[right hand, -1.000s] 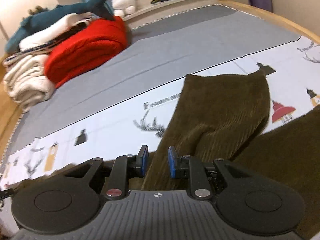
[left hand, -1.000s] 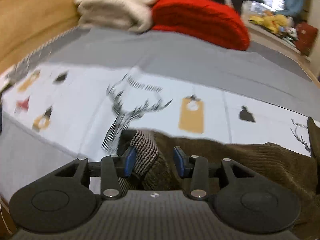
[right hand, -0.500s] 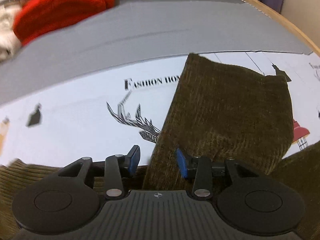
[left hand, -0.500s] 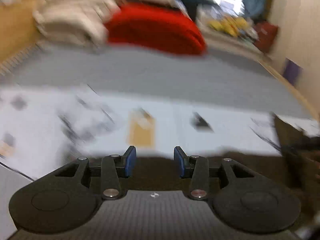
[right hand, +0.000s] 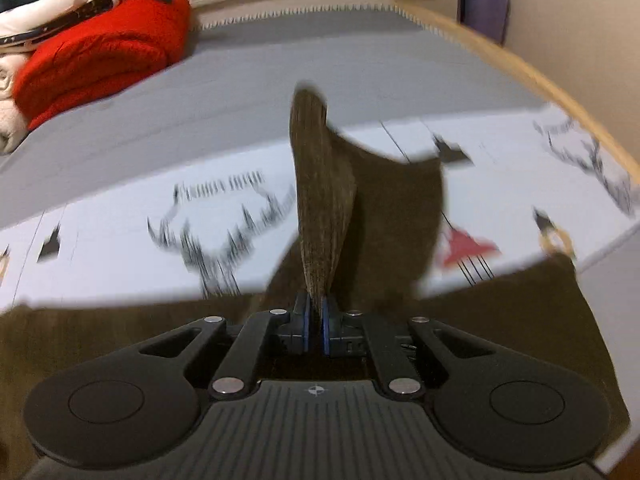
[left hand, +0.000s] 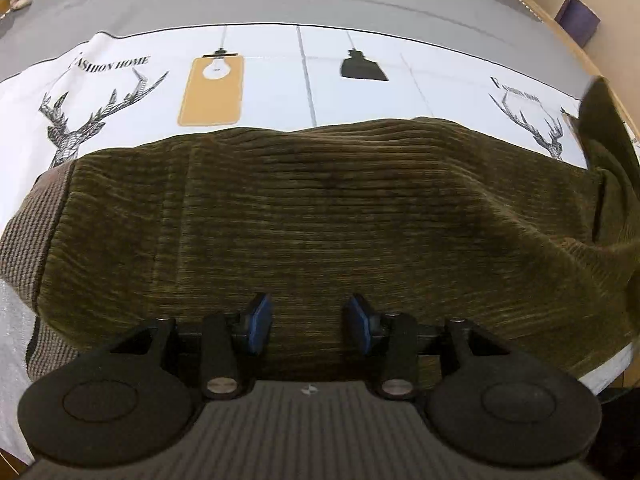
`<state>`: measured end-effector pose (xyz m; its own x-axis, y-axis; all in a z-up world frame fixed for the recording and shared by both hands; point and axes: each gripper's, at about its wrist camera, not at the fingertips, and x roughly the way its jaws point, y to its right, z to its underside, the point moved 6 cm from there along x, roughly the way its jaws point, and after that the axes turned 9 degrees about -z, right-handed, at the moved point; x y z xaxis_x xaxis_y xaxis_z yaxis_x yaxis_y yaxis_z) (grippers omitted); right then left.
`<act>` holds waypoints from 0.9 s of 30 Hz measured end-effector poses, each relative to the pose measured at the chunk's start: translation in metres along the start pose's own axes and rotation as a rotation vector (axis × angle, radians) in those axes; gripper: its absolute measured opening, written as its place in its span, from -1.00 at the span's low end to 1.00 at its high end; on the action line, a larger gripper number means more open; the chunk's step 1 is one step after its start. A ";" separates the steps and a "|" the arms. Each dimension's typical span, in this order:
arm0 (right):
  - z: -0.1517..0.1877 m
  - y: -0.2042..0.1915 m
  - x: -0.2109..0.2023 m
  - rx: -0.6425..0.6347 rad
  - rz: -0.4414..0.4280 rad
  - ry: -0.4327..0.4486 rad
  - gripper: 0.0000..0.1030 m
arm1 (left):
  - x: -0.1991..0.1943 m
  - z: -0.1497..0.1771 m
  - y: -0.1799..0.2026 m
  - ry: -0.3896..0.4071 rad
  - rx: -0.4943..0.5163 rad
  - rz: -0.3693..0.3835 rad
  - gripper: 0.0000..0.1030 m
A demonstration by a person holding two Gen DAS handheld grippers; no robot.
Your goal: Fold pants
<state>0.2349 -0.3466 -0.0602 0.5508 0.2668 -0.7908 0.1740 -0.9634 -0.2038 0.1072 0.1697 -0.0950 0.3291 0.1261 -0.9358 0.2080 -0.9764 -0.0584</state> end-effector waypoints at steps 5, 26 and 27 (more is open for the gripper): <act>0.079 0.043 -0.022 -0.118 -0.050 -0.236 -1.00 | -0.007 0.000 0.029 0.021 0.059 0.025 0.05; 0.011 0.137 0.024 0.781 -0.128 0.145 0.02 | -0.001 0.000 0.035 0.012 0.065 0.008 0.19; 0.008 0.140 0.032 0.805 -0.122 0.152 0.02 | 0.000 0.000 0.035 0.010 0.064 0.009 0.19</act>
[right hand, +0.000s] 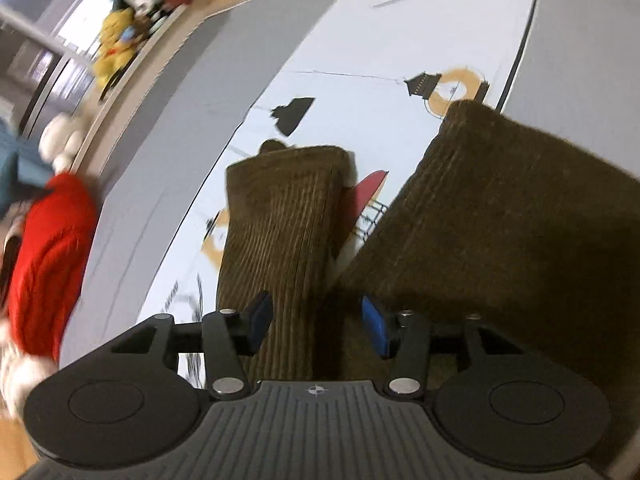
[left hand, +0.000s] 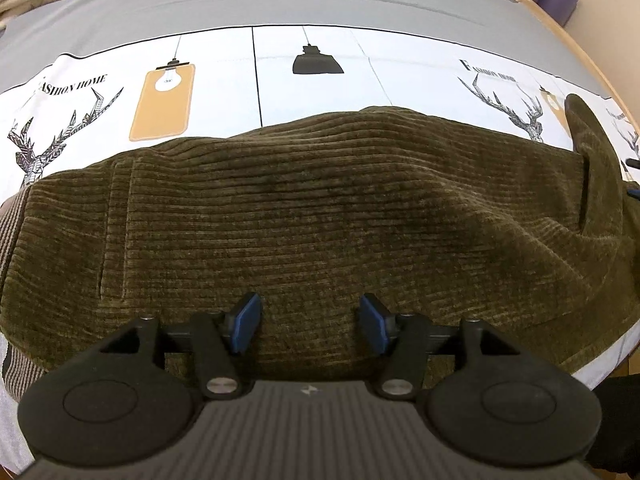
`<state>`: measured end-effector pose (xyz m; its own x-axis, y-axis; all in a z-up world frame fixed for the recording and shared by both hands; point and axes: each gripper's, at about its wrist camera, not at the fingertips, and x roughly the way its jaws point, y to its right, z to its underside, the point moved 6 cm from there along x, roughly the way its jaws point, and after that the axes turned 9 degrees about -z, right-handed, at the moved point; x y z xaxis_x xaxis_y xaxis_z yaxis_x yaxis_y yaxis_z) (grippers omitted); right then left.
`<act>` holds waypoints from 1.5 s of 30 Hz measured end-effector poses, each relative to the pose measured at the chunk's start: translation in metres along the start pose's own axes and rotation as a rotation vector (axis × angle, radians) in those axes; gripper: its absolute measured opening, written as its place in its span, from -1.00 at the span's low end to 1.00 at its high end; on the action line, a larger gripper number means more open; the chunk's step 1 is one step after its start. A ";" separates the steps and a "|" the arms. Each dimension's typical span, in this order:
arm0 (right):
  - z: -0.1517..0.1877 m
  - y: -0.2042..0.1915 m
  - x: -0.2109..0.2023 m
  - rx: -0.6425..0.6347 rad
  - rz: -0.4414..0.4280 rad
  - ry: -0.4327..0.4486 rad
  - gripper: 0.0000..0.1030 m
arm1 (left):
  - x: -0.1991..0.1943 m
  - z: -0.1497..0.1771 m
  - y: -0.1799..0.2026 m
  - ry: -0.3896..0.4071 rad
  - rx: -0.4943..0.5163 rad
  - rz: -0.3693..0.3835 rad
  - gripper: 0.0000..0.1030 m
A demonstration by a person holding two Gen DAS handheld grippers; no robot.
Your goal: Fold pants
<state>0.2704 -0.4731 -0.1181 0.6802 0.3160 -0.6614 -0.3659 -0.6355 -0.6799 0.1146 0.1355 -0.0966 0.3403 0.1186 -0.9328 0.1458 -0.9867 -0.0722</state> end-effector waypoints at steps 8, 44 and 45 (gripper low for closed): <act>-0.013 -0.012 0.044 -0.017 0.065 0.055 -0.29 | 0.006 -0.006 -0.004 0.003 -0.006 0.006 0.19; -0.002 -0.014 -0.005 -0.183 0.042 0.036 -0.19 | -0.004 0.003 0.012 0.025 0.025 0.033 0.21; -0.004 -0.016 0.004 -0.183 0.044 0.031 -0.19 | -0.002 0.001 0.012 0.022 0.021 0.032 0.21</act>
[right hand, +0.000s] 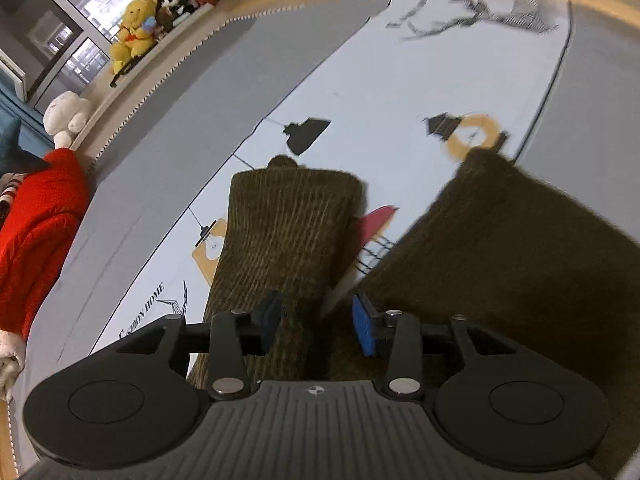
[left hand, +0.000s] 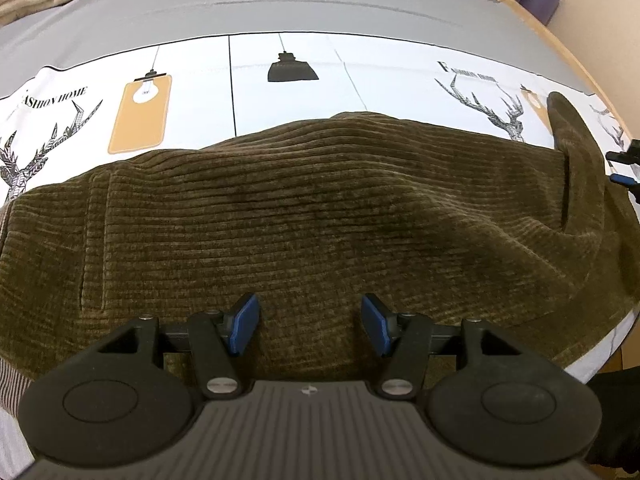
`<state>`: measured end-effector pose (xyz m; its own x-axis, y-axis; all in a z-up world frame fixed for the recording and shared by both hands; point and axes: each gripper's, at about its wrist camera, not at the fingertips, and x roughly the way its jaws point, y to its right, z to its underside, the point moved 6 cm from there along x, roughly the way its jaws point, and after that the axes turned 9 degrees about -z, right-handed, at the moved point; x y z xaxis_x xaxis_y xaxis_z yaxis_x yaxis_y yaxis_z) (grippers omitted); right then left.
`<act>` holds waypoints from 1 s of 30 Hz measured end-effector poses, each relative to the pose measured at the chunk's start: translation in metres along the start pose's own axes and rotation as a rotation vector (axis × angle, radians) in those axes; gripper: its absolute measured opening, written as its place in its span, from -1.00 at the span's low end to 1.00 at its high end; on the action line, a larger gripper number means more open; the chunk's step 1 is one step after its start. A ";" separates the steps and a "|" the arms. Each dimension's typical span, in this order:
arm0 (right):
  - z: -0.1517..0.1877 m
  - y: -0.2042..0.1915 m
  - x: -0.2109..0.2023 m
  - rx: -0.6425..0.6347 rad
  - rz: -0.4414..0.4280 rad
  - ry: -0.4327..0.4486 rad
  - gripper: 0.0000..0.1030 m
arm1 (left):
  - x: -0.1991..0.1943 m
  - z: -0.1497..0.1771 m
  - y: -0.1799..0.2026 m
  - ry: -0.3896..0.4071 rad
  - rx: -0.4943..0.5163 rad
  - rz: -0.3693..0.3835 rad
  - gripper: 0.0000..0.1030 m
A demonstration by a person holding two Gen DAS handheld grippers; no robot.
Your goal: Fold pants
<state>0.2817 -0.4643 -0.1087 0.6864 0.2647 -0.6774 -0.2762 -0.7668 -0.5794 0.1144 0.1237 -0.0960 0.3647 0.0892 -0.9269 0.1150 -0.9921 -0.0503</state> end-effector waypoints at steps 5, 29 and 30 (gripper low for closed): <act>-0.006 0.001 0.027 0.025 0.020 0.009 -0.25 | 0.005 -0.006 -0.002 -0.002 -0.017 0.002 0.21; 0.055 0.133 -0.135 0.329 0.241 0.048 -0.85 | -0.016 0.028 -0.020 -0.016 -0.033 0.106 0.21; 0.053 0.131 -0.132 0.308 0.243 0.040 -0.83 | -0.015 0.030 -0.031 -0.028 -0.077 0.110 0.21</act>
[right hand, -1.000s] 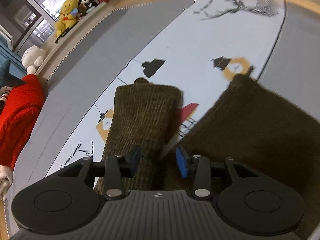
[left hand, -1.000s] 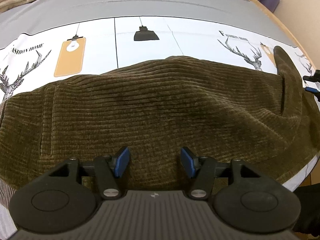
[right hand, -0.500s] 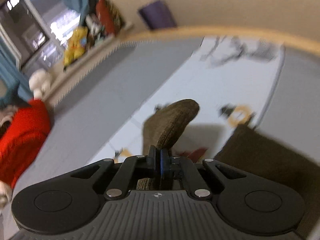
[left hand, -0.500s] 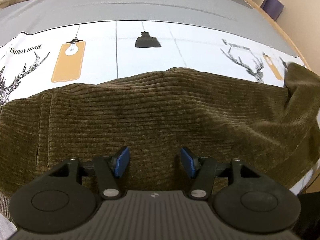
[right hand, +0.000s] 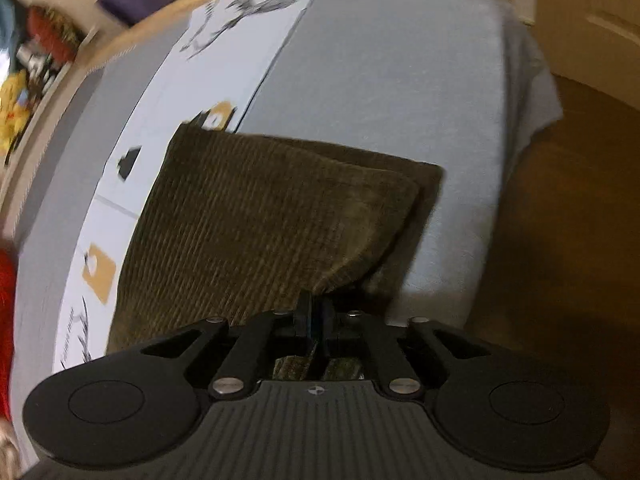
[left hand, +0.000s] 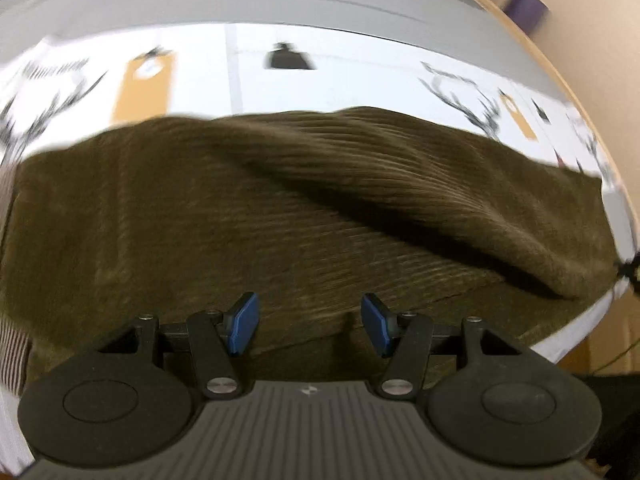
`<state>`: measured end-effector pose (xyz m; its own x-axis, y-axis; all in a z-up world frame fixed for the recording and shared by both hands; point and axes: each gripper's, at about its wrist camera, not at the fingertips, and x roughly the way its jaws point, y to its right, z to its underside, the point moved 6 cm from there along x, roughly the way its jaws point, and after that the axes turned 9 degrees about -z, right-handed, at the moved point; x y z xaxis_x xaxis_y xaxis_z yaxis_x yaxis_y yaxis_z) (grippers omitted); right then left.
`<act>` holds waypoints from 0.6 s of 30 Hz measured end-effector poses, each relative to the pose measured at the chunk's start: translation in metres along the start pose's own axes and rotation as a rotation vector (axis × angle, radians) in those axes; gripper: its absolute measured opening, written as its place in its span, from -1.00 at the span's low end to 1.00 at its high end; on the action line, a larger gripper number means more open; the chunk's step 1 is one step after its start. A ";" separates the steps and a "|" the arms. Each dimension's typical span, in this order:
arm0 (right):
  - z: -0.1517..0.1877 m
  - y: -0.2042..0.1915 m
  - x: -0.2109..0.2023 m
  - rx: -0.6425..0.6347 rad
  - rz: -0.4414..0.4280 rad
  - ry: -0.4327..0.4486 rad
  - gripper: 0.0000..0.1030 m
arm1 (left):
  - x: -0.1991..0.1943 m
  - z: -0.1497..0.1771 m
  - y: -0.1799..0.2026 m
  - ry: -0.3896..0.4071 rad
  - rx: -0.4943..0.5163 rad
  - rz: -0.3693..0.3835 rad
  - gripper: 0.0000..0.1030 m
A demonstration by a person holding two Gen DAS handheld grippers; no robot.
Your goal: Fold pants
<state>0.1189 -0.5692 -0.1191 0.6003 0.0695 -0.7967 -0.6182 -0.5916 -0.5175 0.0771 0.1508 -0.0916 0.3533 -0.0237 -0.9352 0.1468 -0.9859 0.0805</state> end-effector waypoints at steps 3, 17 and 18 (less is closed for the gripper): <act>-0.004 -0.005 0.000 0.024 0.000 0.021 -0.71 | -0.006 0.006 -0.038 -0.017 -0.144 0.007 0.21; -0.010 -0.024 -0.016 -0.021 0.091 0.170 -0.96 | -0.011 0.037 -0.144 -0.068 -0.502 -0.031 0.13; -0.011 -0.028 -0.015 -0.024 0.085 0.172 -0.96 | -0.012 0.034 -0.150 -0.056 -0.541 -0.024 0.13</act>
<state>0.1322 -0.5623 -0.0894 0.6254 -0.1182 -0.7713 -0.6594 -0.6085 -0.4414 0.0193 0.2929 -0.1043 0.2965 -0.0256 -0.9547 0.6141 -0.7605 0.2111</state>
